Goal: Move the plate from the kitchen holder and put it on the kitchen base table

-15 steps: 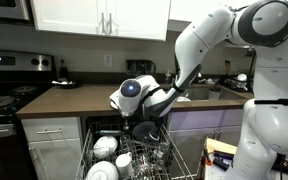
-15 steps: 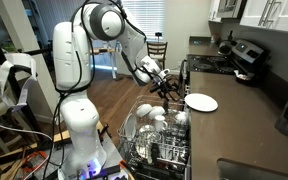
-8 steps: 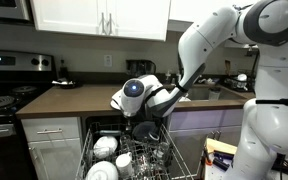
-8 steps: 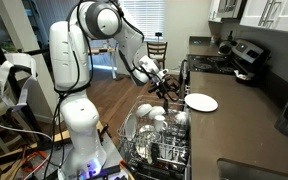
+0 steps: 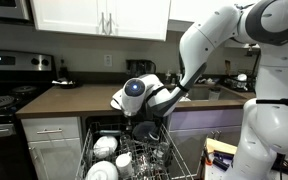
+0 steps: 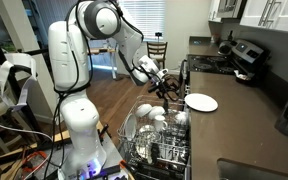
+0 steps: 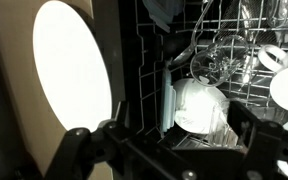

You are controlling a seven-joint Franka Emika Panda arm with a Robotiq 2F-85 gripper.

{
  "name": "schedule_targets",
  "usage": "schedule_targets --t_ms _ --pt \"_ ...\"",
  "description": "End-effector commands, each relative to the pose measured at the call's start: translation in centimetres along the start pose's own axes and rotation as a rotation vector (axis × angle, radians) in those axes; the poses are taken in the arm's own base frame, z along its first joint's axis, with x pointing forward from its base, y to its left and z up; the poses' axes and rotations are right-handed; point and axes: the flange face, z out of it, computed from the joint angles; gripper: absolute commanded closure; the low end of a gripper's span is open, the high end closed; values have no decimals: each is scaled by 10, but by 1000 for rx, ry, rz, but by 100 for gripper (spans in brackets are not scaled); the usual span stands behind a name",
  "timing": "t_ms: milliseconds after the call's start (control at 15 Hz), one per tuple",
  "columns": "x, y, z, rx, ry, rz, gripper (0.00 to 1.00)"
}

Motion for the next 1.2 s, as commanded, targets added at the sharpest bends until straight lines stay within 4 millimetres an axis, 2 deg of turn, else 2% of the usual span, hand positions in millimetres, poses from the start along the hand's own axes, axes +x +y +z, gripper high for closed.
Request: schedule_targets --t_ms 0,267,667,933,1133 --pt "0 0 0 1 -1 0 0" --pt "0 -3 -7 -10 29 -13 0" --pt "11 -32 -20 46 70 -78 0" --pt "18 -44 -14 58 45 -81 0" --pt "23 -37 -2 37 17 -55 0"
